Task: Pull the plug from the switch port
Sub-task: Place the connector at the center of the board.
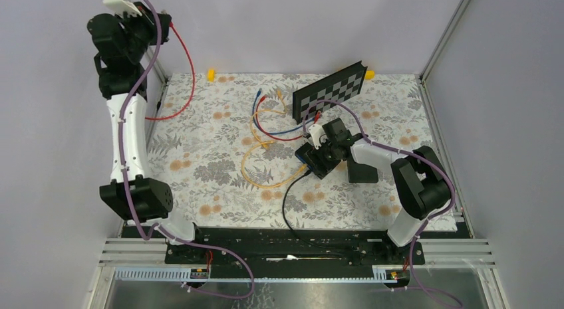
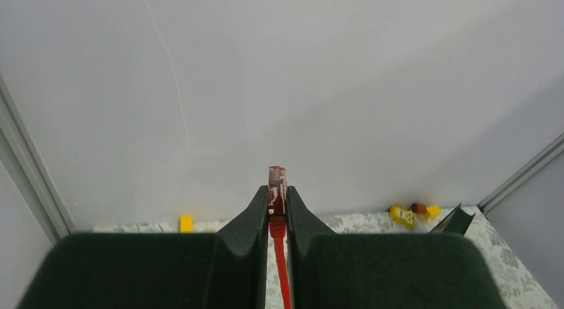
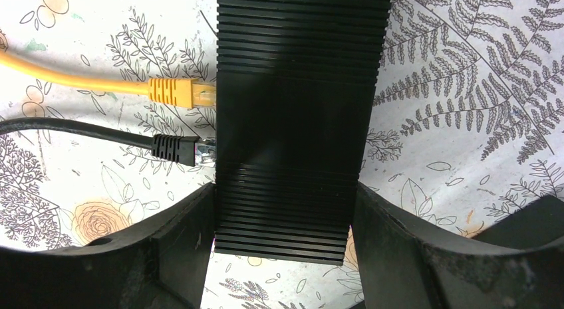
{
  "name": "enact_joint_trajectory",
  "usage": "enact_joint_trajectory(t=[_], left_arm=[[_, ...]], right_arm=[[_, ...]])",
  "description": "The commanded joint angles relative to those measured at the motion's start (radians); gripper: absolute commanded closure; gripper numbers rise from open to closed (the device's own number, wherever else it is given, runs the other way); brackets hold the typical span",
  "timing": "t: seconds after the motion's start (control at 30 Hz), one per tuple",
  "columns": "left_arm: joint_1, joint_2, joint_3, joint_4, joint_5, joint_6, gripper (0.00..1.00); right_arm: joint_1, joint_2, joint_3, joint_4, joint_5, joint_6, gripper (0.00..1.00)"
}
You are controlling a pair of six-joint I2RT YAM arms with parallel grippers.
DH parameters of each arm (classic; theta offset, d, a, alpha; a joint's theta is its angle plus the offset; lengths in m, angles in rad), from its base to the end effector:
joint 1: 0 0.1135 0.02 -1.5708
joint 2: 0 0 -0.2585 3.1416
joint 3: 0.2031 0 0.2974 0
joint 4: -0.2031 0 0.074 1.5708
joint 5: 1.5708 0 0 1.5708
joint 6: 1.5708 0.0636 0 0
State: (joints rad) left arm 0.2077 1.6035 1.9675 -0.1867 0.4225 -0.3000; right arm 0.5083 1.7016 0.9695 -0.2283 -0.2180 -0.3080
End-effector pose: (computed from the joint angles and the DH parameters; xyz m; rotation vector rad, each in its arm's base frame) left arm 0.4058 0.0589 0.5549 -0.0042 1.4193 -0.3703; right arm 0.3327 0.2011 0.1082 -1.0857 2.2907 0.3556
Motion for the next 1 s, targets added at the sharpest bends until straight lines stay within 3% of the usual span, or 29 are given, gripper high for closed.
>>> enact_joint_trajectory(t=[0.0,0.2,0.4,0.77,0.87,0.97], left_arm=[[0.003,0.04,-0.091,0.12,0.027,-0.058,1.0],[-0.035,0.098,-0.198,0.183,0.045,-0.092,0.95],[-0.119,0.177,-0.273,0.231,-0.013,-0.018,0.93],[-0.151,0.423,-0.155,0.158,-0.096,0.032,0.92],[-0.159,0.463,-0.141,0.149,-0.147,0.063,0.85],[-0.167,0.493,-0.112,0.118,-0.186,0.099,0.64]], right_arm=[[-0.006,0.02,0.044,-0.023,0.008,-0.011,1.0],[-0.005,0.027,0.049,-0.026,0.0,-0.013,1.0],[-0.005,0.026,0.048,-0.027,-0.002,-0.016,1.0],[-0.005,0.021,0.048,-0.028,-0.01,-0.019,1.0],[-0.006,0.017,0.046,-0.028,-0.016,-0.019,1.0],[-0.006,0.012,0.049,-0.028,-0.02,-0.015,1.0]])
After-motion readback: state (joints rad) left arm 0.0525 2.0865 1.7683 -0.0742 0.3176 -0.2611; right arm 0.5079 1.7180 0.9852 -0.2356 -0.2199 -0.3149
